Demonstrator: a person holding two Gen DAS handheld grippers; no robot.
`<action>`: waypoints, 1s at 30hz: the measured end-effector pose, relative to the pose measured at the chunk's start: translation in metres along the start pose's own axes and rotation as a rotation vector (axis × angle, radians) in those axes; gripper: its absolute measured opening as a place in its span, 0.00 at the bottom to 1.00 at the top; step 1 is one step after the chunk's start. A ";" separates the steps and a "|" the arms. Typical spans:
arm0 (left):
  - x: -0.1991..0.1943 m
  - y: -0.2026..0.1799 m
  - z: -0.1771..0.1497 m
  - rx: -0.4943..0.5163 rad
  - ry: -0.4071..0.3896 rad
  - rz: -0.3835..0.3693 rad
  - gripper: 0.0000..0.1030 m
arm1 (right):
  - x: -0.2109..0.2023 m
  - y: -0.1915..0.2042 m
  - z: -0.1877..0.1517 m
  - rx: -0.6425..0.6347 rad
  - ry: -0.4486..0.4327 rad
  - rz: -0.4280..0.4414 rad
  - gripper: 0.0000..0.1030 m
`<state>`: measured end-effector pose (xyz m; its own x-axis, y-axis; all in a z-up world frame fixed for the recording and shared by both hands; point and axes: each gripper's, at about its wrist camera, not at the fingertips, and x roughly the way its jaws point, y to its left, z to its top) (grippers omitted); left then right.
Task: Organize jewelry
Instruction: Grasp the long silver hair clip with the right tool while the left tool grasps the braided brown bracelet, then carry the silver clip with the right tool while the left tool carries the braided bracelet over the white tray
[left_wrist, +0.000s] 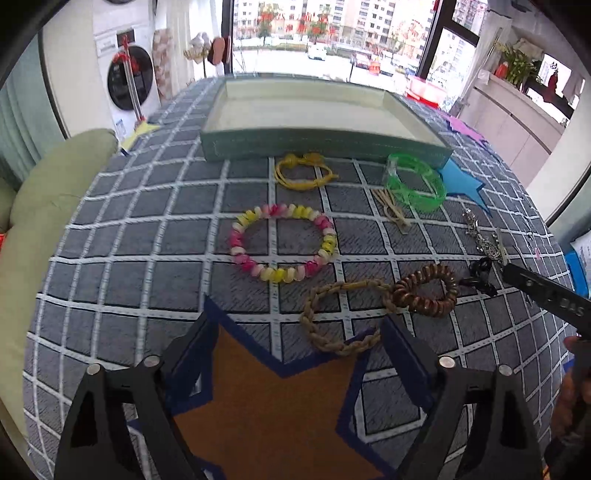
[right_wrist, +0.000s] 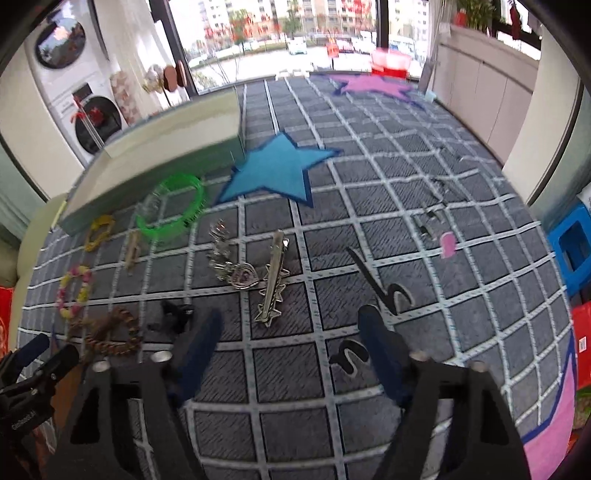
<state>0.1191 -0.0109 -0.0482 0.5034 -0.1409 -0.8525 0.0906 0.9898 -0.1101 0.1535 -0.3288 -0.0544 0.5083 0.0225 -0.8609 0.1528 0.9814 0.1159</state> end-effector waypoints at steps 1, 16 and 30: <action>0.002 -0.001 0.000 0.000 0.001 0.005 0.97 | 0.003 0.002 0.002 -0.011 -0.008 -0.016 0.70; -0.001 -0.021 0.002 0.093 -0.011 -0.069 0.20 | 0.008 0.024 0.008 -0.102 0.000 -0.053 0.18; -0.035 -0.004 0.012 0.068 -0.055 -0.214 0.20 | -0.033 0.007 0.017 -0.030 -0.067 0.107 0.18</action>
<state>0.1117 -0.0102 -0.0115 0.5121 -0.3504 -0.7842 0.2568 0.9337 -0.2496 0.1525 -0.3259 -0.0165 0.5761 0.1154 -0.8092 0.0697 0.9794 0.1893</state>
